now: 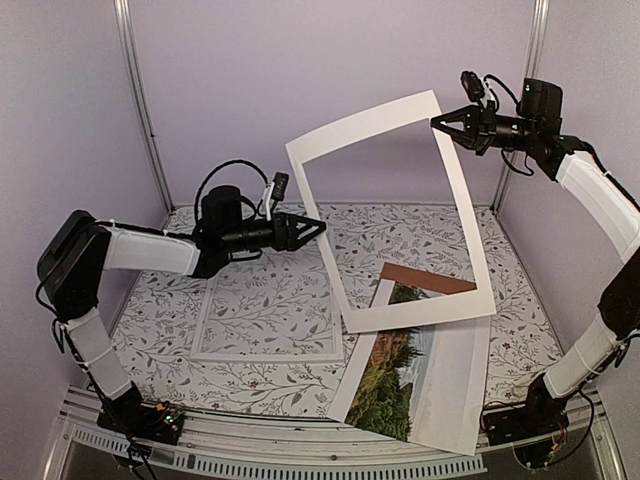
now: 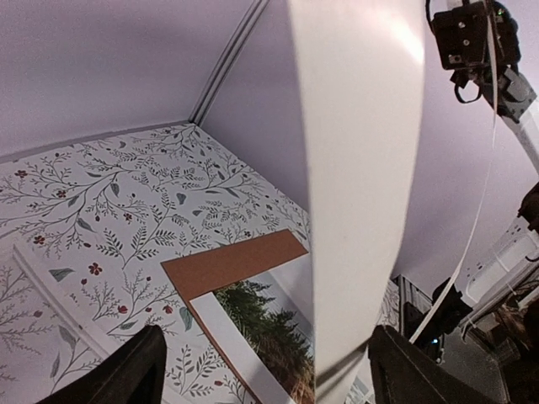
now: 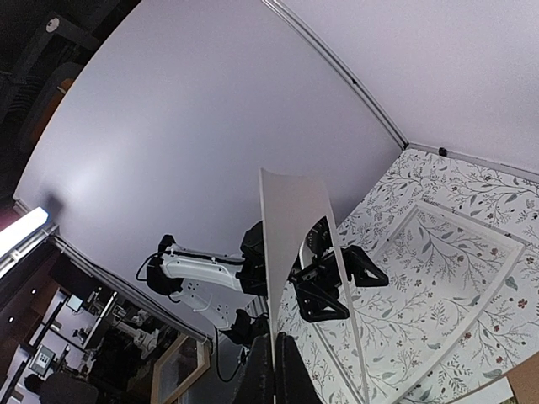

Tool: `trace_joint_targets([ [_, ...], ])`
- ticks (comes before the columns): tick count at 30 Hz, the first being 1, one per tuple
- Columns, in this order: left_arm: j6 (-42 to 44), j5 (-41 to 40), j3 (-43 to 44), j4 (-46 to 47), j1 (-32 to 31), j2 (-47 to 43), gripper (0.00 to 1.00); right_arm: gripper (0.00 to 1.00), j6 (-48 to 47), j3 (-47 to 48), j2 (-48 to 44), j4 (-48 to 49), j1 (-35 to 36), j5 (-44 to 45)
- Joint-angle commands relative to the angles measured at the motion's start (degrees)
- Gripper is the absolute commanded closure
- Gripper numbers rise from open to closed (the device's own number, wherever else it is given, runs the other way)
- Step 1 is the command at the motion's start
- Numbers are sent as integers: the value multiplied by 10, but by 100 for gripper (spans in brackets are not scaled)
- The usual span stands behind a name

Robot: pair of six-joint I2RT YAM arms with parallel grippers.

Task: Put the photo into the frame
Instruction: Pass from the right arm to the left

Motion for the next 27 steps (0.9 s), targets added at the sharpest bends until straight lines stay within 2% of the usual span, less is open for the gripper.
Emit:
trace_joint_targets([
  [1,-31,61,29,78,2,23,22,100,19,5,-9,23,4,-7],
  [4,-55,89,7,133,2,21,33,100,19,5,-5,22,3,0],
  [6,-70,94,-14,170,3,16,43,100,17,4,0,21,1,3],
  [11,-101,117,-37,207,4,18,67,100,16,-5,18,22,-8,11],
  [22,-128,112,-77,230,15,-7,83,100,-2,-45,32,22,-28,30],
  [27,-135,118,-81,215,22,-22,94,100,-13,-62,41,22,-28,45],
])
